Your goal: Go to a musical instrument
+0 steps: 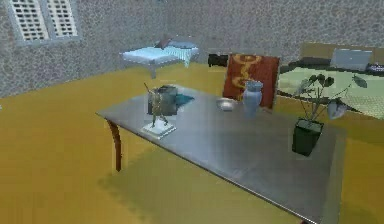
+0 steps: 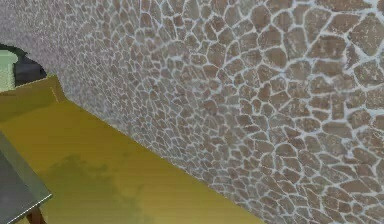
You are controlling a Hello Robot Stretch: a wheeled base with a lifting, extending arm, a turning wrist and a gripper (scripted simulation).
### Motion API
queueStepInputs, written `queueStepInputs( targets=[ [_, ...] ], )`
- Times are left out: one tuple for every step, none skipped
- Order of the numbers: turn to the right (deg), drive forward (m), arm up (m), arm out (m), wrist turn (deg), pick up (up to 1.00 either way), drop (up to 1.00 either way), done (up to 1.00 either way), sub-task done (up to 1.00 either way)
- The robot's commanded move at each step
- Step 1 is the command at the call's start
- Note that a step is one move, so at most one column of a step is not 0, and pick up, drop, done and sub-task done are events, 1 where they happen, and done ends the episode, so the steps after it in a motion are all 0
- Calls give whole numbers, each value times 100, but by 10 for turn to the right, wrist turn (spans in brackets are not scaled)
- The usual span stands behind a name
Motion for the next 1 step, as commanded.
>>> queueStepInputs(
  targets=[
    [0,50,0,0,0,0,0,0,0]
  ],
)
